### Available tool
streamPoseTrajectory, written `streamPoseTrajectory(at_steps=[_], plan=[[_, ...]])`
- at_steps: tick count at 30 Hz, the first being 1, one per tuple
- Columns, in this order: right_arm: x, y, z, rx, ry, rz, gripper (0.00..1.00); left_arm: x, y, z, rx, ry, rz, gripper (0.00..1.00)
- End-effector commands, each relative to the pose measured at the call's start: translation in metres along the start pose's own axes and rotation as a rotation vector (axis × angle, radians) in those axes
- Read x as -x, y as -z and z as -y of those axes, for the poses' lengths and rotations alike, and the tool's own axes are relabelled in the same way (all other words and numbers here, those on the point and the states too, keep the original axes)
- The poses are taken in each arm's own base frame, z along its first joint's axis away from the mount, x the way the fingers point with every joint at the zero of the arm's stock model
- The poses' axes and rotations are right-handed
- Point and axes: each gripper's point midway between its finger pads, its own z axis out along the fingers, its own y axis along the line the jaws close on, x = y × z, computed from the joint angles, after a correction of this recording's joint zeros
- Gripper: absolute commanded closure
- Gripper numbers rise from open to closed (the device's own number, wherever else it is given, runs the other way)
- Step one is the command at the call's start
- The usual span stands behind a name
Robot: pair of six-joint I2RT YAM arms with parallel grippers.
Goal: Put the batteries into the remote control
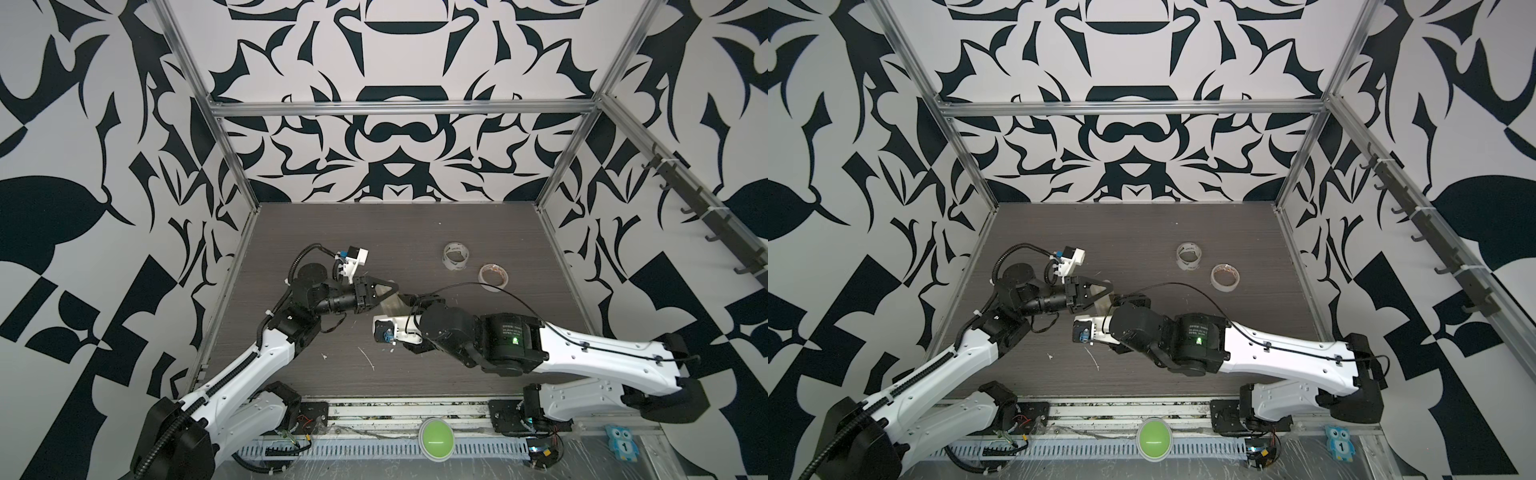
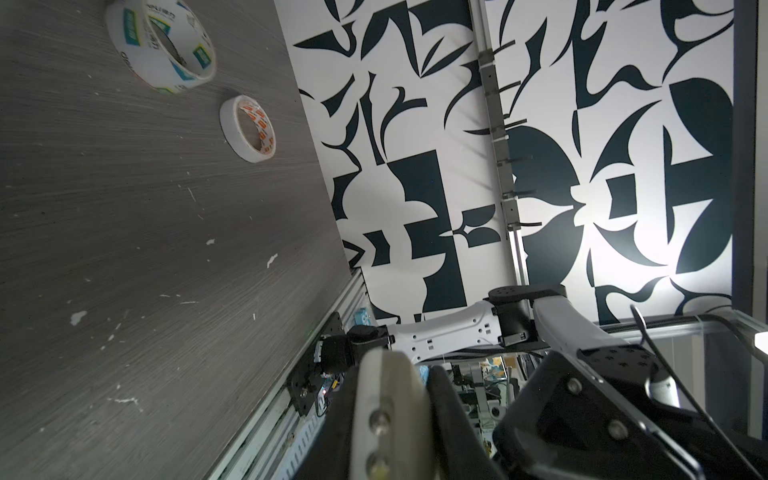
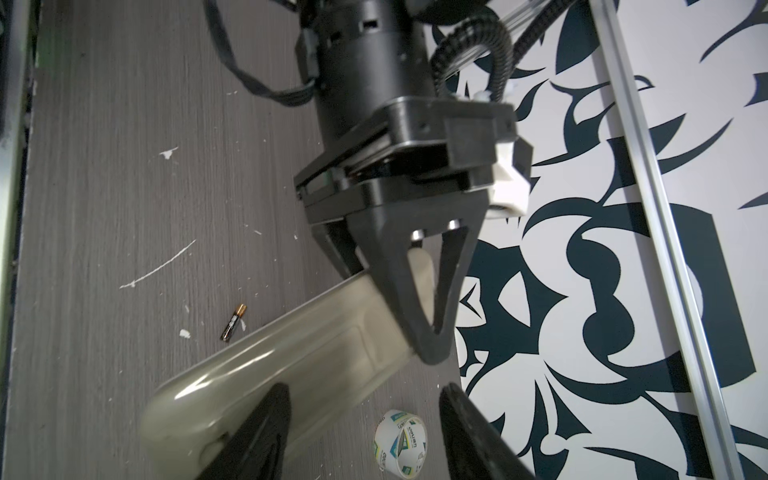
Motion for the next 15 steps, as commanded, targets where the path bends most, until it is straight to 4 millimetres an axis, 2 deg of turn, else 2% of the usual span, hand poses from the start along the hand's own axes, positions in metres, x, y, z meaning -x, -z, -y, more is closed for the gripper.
streamPoseTrajectory(at_steps=[1,8,15], plan=[[0.004,0.003,0.012,-0.059,-0.039,0.032,0.38,-0.007,0.001,0.013,-0.049,-0.01,-0.036,1.0],[0.004,0.015,0.008,-0.001,-0.056,0.055,0.37,-0.006,0.003,0.008,-0.04,-0.001,-0.029,1.0],[0.013,0.032,-0.009,0.134,-0.094,0.141,0.36,-0.007,0.004,0.005,-0.043,-0.001,-0.036,1.0]])
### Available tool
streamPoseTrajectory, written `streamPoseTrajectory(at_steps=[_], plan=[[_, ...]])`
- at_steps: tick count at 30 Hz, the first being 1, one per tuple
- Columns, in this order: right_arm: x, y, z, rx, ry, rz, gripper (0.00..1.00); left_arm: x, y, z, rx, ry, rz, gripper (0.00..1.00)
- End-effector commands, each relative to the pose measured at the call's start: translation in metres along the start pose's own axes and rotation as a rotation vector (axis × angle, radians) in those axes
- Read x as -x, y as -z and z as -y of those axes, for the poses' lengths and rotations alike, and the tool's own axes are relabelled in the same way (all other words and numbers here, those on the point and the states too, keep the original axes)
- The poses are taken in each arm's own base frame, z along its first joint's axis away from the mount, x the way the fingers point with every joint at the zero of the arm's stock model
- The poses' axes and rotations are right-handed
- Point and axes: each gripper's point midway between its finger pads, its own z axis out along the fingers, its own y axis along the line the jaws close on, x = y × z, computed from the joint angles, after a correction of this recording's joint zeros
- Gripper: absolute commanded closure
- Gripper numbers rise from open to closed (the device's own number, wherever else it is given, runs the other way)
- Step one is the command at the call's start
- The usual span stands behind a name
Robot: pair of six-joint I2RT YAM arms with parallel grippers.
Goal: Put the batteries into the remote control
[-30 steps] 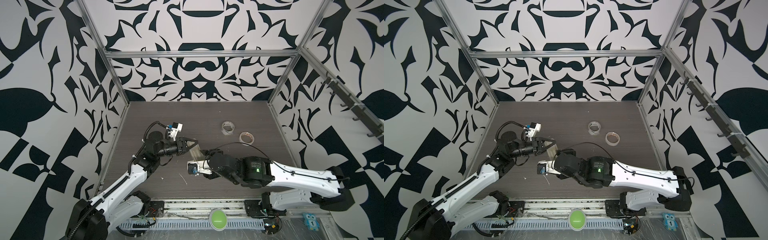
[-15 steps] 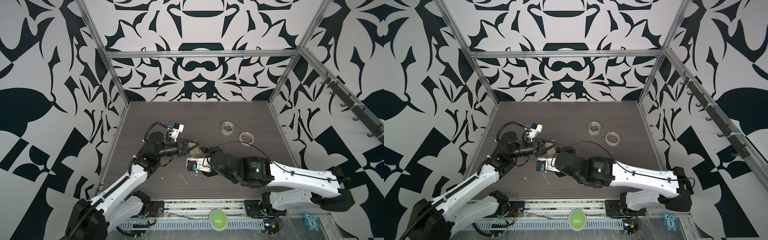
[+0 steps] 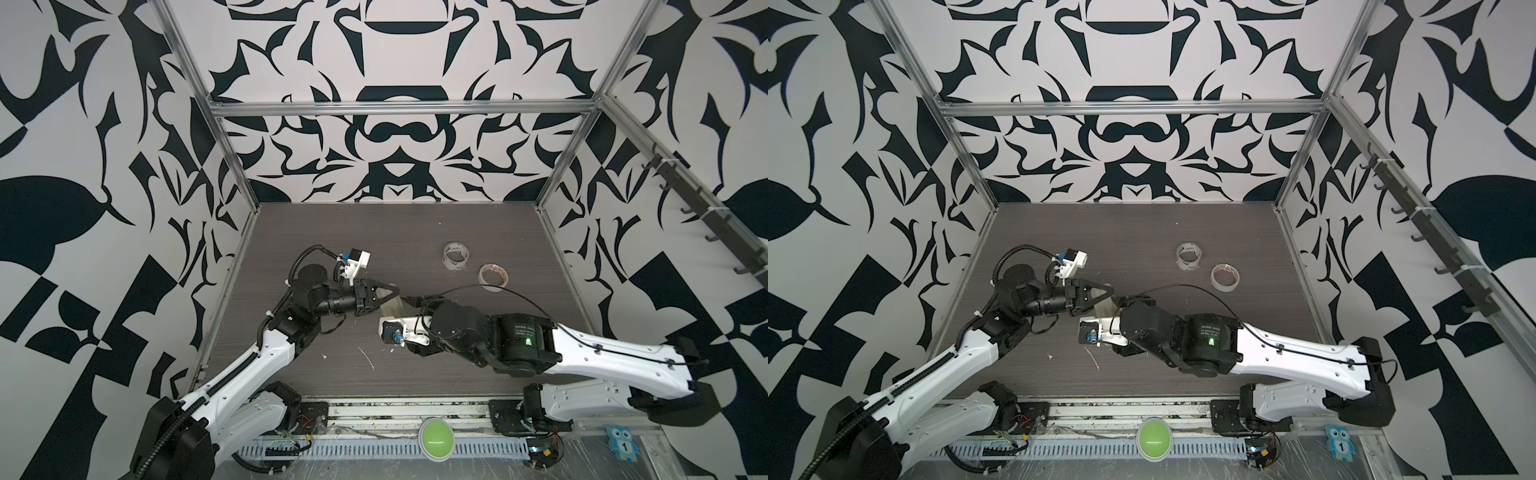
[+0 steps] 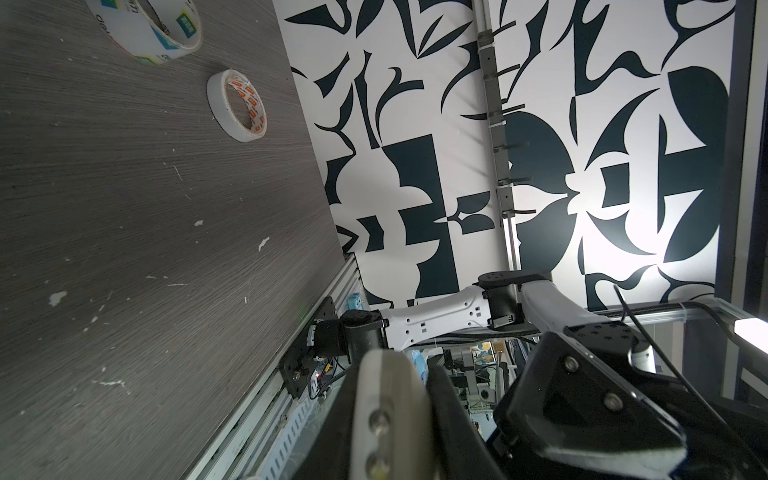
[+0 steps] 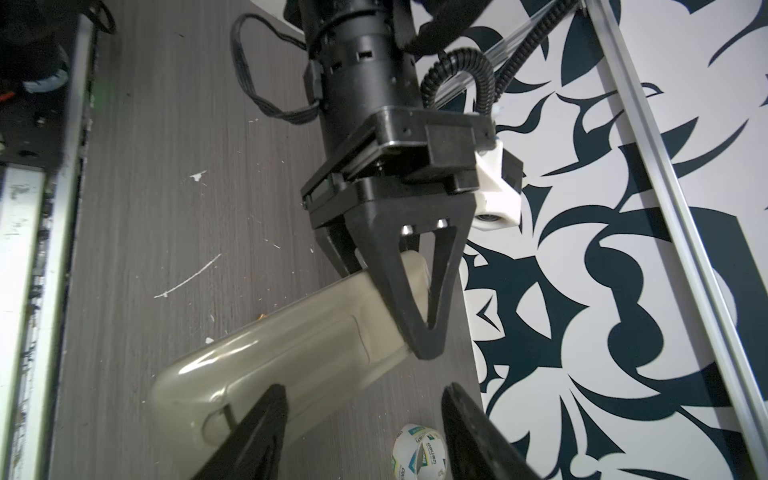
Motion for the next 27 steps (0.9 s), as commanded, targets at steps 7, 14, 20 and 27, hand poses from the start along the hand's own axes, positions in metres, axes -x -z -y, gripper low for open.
streamPoseTrajectory(at_steps=[7,14,20,27], plan=[[0.015,0.003,-0.014,0.112,-0.037,0.055,0.36,-0.005,0.004,0.008,-0.042,-0.028,-0.023,1.0],[0.01,-0.001,-0.014,0.102,-0.027,0.029,0.37,-0.007,0.006,0.009,-0.044,-0.028,-0.022,1.0],[0.003,-0.005,-0.014,0.088,0.0,-0.008,0.37,-0.008,0.006,0.007,-0.045,-0.025,-0.036,1.0],[-0.003,-0.009,-0.014,0.073,0.025,-0.038,0.37,-0.008,0.006,0.009,-0.048,-0.028,-0.041,1.0]])
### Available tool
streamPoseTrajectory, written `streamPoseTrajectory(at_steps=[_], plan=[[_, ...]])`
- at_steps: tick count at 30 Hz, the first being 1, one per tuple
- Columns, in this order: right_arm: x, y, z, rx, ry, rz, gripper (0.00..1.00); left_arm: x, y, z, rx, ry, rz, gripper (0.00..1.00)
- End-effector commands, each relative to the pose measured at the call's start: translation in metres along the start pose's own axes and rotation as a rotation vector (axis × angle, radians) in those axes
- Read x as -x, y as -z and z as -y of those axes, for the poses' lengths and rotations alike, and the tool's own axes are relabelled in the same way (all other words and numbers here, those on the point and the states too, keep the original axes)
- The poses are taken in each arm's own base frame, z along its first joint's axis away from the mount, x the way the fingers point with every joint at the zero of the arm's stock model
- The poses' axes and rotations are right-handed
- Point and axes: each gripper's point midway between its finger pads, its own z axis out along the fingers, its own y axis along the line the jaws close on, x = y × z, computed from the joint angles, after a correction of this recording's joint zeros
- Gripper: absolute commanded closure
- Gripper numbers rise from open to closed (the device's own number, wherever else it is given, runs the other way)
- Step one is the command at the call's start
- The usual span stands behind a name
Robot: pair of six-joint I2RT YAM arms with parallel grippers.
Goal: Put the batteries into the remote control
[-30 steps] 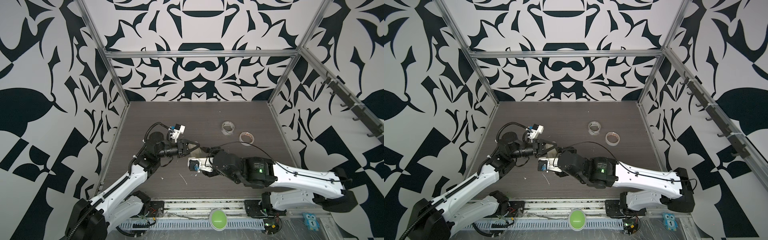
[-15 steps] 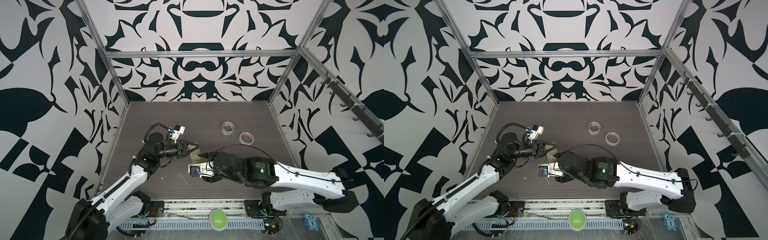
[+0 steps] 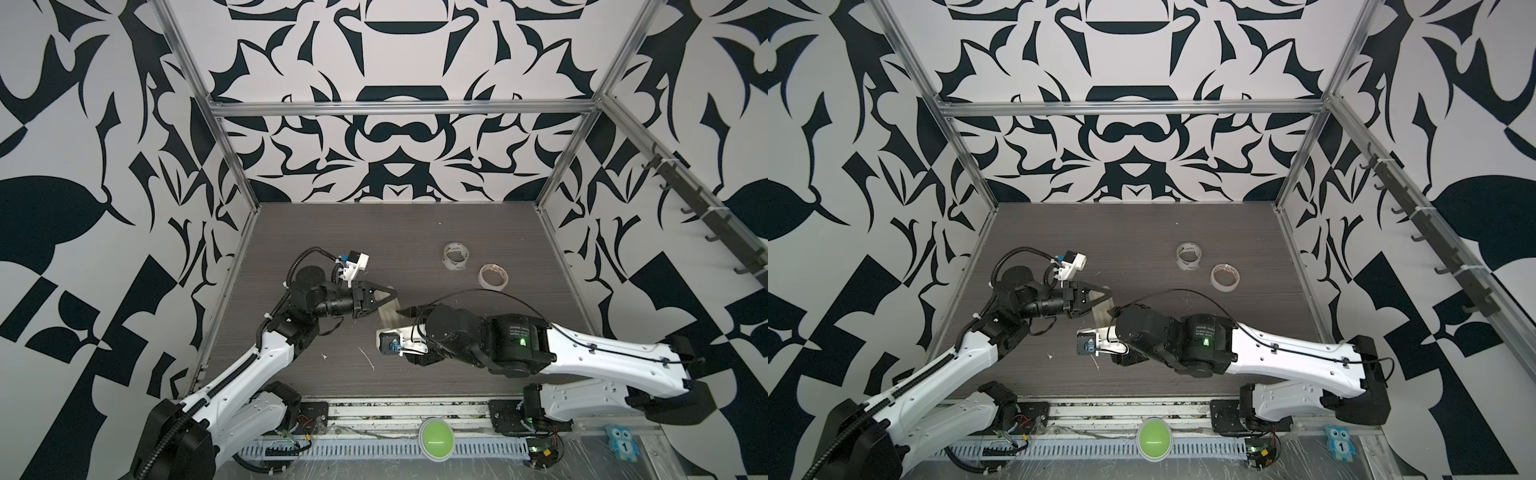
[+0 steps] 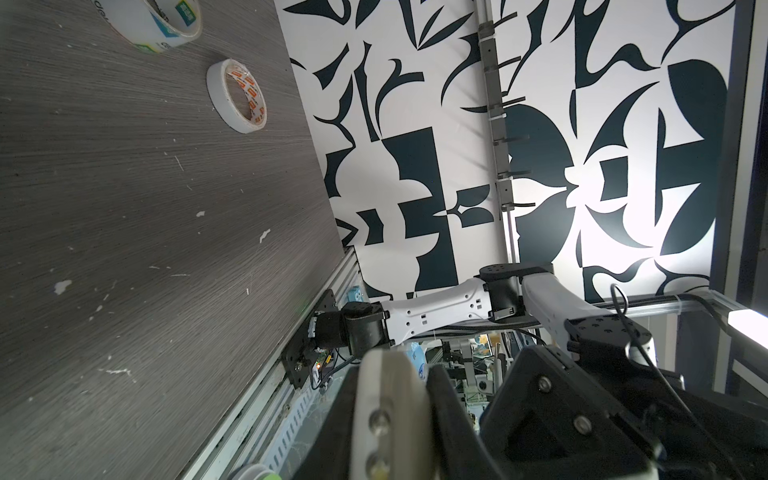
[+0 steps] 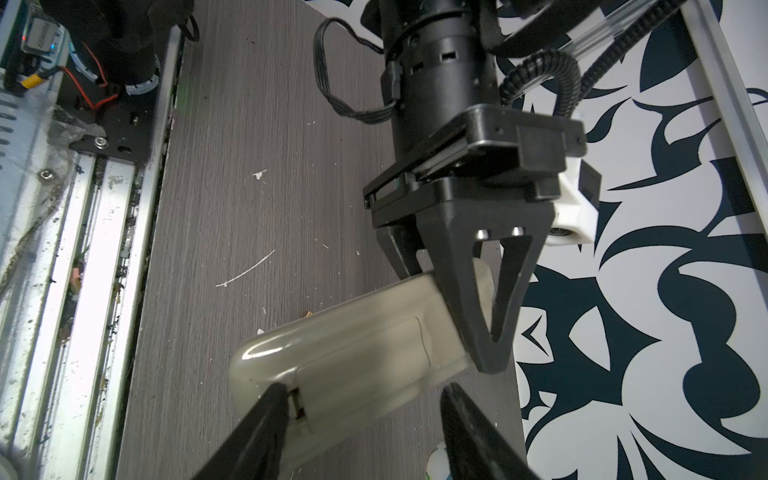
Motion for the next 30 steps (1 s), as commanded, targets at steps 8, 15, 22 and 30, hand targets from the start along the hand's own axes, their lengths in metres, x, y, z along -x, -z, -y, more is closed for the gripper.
streamPoseTrajectory(at_steps=[8,15,22,30], plan=[[-0.01,-0.014,0.012,-0.075,0.048,-0.094,0.38,-0.002,0.001,0.014,-0.044,-0.03,-0.028,1.0],[-0.006,-0.017,0.022,-0.13,0.066,-0.093,0.39,-0.002,0.0,0.015,-0.045,-0.025,-0.034,1.0],[0.001,-0.01,0.03,-0.168,0.054,-0.05,0.39,-0.001,-0.001,0.014,-0.044,-0.02,-0.035,1.0],[0.001,-0.01,0.031,-0.176,0.033,-0.037,0.39,0.001,-0.001,0.016,-0.045,-0.021,-0.032,1.0]])
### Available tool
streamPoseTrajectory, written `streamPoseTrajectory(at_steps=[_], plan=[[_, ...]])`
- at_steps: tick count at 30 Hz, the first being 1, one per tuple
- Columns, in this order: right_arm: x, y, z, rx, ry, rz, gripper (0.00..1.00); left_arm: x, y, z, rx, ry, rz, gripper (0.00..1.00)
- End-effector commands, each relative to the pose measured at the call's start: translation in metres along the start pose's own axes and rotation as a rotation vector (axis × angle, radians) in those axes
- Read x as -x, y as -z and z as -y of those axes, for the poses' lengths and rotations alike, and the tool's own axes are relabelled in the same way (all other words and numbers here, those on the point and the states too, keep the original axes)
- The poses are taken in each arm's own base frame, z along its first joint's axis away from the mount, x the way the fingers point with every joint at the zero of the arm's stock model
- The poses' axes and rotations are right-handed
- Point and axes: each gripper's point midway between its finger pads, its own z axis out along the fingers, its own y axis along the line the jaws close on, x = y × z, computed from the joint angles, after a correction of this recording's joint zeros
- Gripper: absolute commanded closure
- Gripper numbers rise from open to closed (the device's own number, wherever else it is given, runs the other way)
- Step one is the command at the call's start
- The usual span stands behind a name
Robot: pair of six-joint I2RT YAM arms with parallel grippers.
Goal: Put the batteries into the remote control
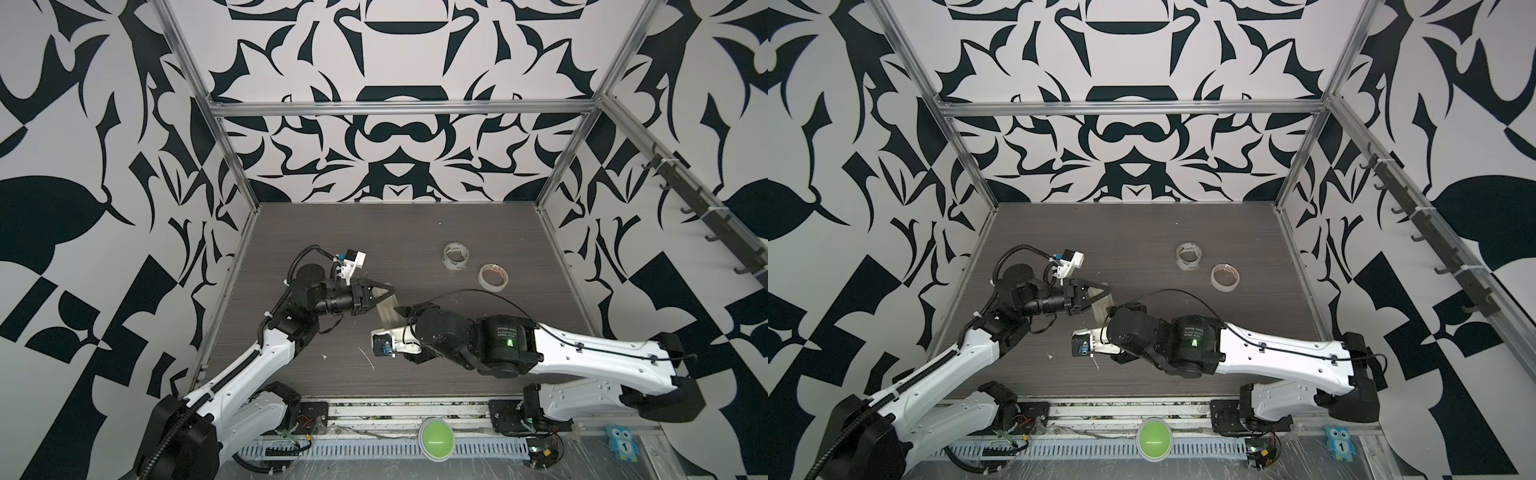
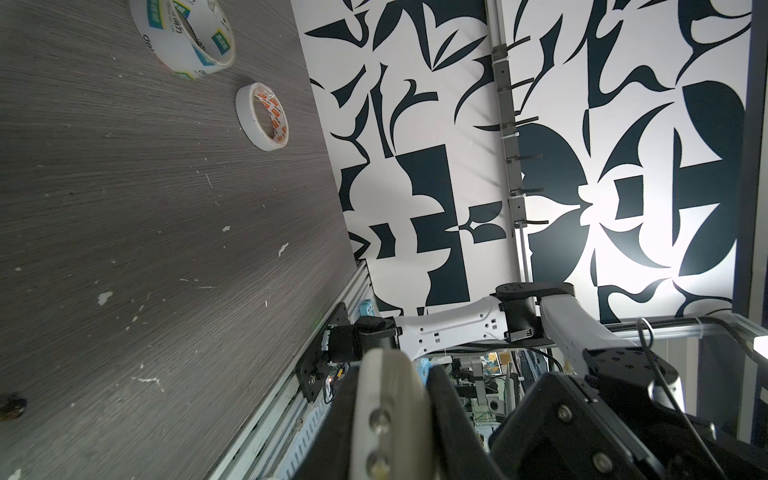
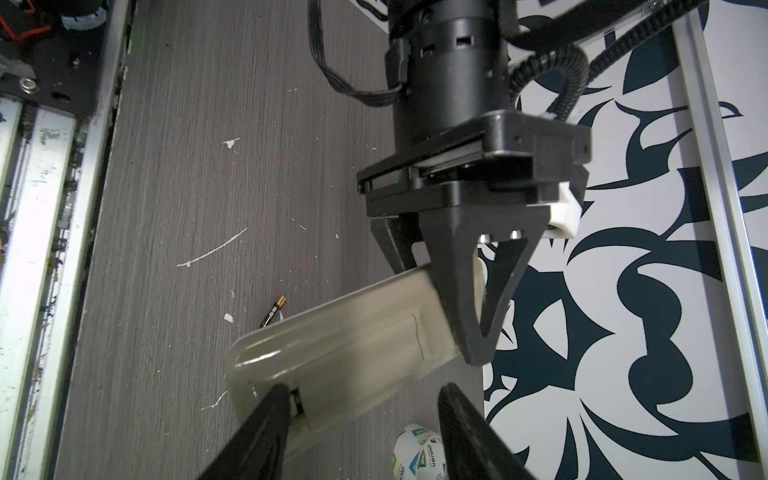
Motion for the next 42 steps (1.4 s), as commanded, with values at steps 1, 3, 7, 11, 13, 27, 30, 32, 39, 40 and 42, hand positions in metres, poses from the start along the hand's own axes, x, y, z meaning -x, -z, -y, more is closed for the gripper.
streamPoseTrajectory(at_steps=[1,3,7,11,13,27,30,32,39,40,42], plan=[[0.005,0.004,0.027,-0.119,-0.059,0.027,0.39,-0.01,0.0,0.028,-0.078,-0.023,-0.069,1.0],[0.007,0.005,0.028,-0.122,-0.065,0.037,0.39,-0.009,0.0,0.028,-0.078,-0.024,-0.066,1.0],[0.01,0.006,0.027,-0.121,-0.094,0.064,0.39,-0.008,0.001,0.028,-0.081,-0.023,-0.062,1.0],[0.008,0.006,0.027,-0.132,-0.112,0.071,0.39,-0.008,0.0,0.028,-0.085,-0.022,-0.064,1.0],[0.006,0.006,0.028,-0.142,-0.115,0.069,0.39,-0.008,0.0,0.028,-0.085,-0.02,-0.066,1.0],[0.001,0.004,0.035,-0.206,-0.085,0.046,0.4,-0.008,0.001,0.029,-0.088,-0.019,-0.062,1.0],[0.002,0.008,0.039,-0.227,-0.086,0.061,0.4,-0.007,0.001,0.026,-0.085,-0.014,-0.06,1.0],[0.004,0.01,0.041,-0.235,-0.089,0.075,0.4,-0.007,0.001,0.025,-0.083,-0.012,-0.061,1.0],[0.009,0.014,0.045,-0.244,-0.095,0.105,0.4,-0.006,0.002,0.024,-0.08,-0.008,-0.057,1.0],[0.009,0.013,0.044,-0.243,-0.094,0.106,0.4,-0.006,0.002,0.024,-0.079,-0.008,-0.056,1.0],[0.01,0.014,0.045,-0.244,-0.096,0.111,0.4,-0.006,0.002,0.023,-0.077,-0.004,-0.055,1.0]])
